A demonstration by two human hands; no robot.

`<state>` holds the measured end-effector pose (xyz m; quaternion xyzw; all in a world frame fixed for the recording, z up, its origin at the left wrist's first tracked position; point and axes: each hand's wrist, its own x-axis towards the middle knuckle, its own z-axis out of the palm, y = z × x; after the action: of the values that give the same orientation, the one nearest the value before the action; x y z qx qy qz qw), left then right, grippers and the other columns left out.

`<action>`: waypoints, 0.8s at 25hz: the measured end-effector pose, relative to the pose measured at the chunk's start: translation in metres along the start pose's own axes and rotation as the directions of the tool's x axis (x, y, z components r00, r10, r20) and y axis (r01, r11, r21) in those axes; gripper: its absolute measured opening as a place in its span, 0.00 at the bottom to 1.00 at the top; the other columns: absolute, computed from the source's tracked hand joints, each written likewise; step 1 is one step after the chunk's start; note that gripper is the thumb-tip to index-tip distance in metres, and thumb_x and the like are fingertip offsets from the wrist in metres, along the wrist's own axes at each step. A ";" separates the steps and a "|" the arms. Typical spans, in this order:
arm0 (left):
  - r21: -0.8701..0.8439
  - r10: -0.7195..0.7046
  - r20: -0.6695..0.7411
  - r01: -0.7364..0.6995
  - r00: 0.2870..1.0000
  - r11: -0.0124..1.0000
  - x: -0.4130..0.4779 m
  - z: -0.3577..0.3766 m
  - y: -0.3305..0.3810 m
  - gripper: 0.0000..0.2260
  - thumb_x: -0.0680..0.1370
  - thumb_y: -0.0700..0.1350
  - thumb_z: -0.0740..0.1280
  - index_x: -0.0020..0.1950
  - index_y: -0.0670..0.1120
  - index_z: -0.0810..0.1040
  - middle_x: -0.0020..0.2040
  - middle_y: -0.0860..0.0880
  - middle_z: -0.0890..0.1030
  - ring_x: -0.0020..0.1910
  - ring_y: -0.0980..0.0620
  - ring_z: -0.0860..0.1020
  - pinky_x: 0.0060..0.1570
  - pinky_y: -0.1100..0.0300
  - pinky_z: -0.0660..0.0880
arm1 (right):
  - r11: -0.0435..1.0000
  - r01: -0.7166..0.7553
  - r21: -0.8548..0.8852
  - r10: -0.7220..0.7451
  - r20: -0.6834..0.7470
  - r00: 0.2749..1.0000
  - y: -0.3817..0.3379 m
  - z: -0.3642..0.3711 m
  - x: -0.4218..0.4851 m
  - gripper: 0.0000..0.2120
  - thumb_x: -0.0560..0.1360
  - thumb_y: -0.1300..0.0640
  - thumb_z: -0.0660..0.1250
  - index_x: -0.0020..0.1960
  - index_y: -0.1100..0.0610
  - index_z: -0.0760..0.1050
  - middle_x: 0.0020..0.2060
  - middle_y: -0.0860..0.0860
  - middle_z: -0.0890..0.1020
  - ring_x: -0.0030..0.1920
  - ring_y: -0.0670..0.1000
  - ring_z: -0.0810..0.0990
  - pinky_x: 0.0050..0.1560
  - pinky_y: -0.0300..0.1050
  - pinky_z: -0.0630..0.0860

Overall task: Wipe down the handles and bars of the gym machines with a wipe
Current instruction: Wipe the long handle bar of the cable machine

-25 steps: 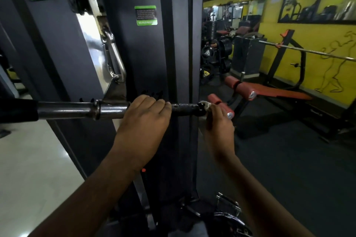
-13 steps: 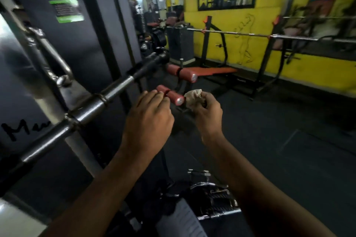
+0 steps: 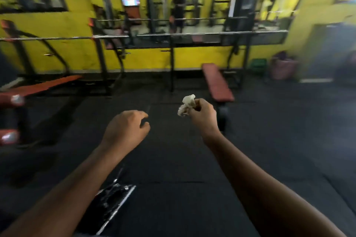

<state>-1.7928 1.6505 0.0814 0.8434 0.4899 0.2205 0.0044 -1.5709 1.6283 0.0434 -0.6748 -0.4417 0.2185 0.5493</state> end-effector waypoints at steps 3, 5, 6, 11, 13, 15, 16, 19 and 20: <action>-0.106 0.249 0.027 -0.245 0.968 0.964 0.022 0.044 0.122 0.16 0.78 0.49 0.68 0.64 0.48 0.79 0.58 0.47 0.82 0.54 0.49 0.81 0.48 0.56 0.78 | 0.990 -0.105 -0.093 0.092 -0.139 0.986 0.043 -0.141 -0.015 0.09 0.71 0.61 0.65 0.47 0.51 0.81 0.39 0.46 0.85 0.42 0.45 0.83 0.44 0.39 0.79; -0.192 0.389 0.072 -0.370 0.918 0.909 0.037 0.070 0.204 0.15 0.77 0.49 0.68 0.63 0.48 0.80 0.57 0.47 0.83 0.54 0.48 0.81 0.50 0.54 0.78 | 0.974 -0.185 -0.128 0.142 -0.284 0.948 0.066 -0.225 -0.038 0.06 0.72 0.60 0.66 0.45 0.52 0.80 0.38 0.47 0.85 0.42 0.47 0.83 0.41 0.40 0.78; -0.233 0.453 0.096 -0.422 0.887 0.876 0.042 0.082 0.245 0.15 0.76 0.49 0.68 0.62 0.48 0.80 0.56 0.47 0.83 0.54 0.47 0.81 0.50 0.53 0.78 | 0.963 -0.222 -0.150 0.154 -0.366 0.918 0.078 -0.264 -0.050 0.04 0.72 0.60 0.67 0.44 0.53 0.79 0.37 0.46 0.83 0.41 0.47 0.82 0.42 0.42 0.77; -0.377 0.719 0.154 -0.632 0.678 0.677 0.049 0.132 0.419 0.16 0.76 0.53 0.67 0.63 0.52 0.79 0.57 0.50 0.83 0.55 0.48 0.80 0.53 0.53 0.76 | 0.890 -0.416 -0.188 0.198 -0.663 0.722 0.115 -0.423 -0.113 0.09 0.72 0.53 0.73 0.35 0.52 0.77 0.30 0.46 0.79 0.34 0.44 0.77 0.39 0.45 0.76; -0.432 0.800 0.147 -0.690 0.582 0.581 0.054 0.145 0.488 0.15 0.76 0.53 0.67 0.62 0.53 0.80 0.58 0.50 0.83 0.56 0.47 0.80 0.55 0.53 0.76 | 0.870 -0.466 -0.160 0.179 -0.779 0.601 0.122 -0.477 -0.134 0.07 0.71 0.53 0.74 0.37 0.53 0.78 0.31 0.44 0.80 0.34 0.41 0.79 0.42 0.46 0.80; -0.488 0.869 0.129 -0.732 0.479 0.476 0.063 0.157 0.550 0.14 0.76 0.53 0.68 0.61 0.53 0.80 0.58 0.50 0.83 0.58 0.46 0.79 0.56 0.53 0.75 | 0.865 -0.486 -0.126 0.144 -0.866 0.479 0.126 -0.519 -0.150 0.05 0.72 0.60 0.73 0.42 0.51 0.78 0.32 0.41 0.80 0.32 0.36 0.78 0.40 0.36 0.79; -0.512 0.894 0.109 -0.747 0.434 0.425 0.067 0.162 0.577 0.14 0.76 0.53 0.68 0.60 0.53 0.81 0.58 0.50 0.83 0.58 0.46 0.79 0.57 0.52 0.75 | 0.865 -0.489 -0.115 0.121 -0.897 0.426 0.126 -0.536 -0.155 0.06 0.72 0.61 0.72 0.45 0.52 0.79 0.32 0.41 0.79 0.31 0.35 0.78 0.38 0.31 0.77; -0.582 0.945 0.054 -0.759 0.323 0.292 0.075 0.173 0.654 0.14 0.75 0.53 0.68 0.58 0.53 0.82 0.57 0.49 0.83 0.57 0.43 0.79 0.56 0.51 0.76 | 0.854 -0.518 -0.049 0.091 -0.966 0.242 0.131 -0.586 -0.169 0.02 0.73 0.54 0.72 0.45 0.51 0.82 0.35 0.46 0.84 0.39 0.44 0.83 0.43 0.41 0.80; -0.597 0.958 0.045 -0.761 0.284 0.253 0.077 0.177 0.679 0.13 0.74 0.52 0.68 0.58 0.52 0.82 0.56 0.49 0.83 0.57 0.43 0.79 0.55 0.51 0.76 | 0.850 -0.525 -0.036 0.085 -0.975 0.205 0.134 -0.601 -0.171 0.05 0.73 0.50 0.71 0.46 0.51 0.83 0.37 0.47 0.85 0.41 0.46 0.84 0.46 0.47 0.81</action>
<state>-1.1342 1.3984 0.1013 0.9645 -0.1532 0.1152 0.1819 -1.1425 1.1547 0.0662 -0.8299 0.0911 -0.2083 0.5095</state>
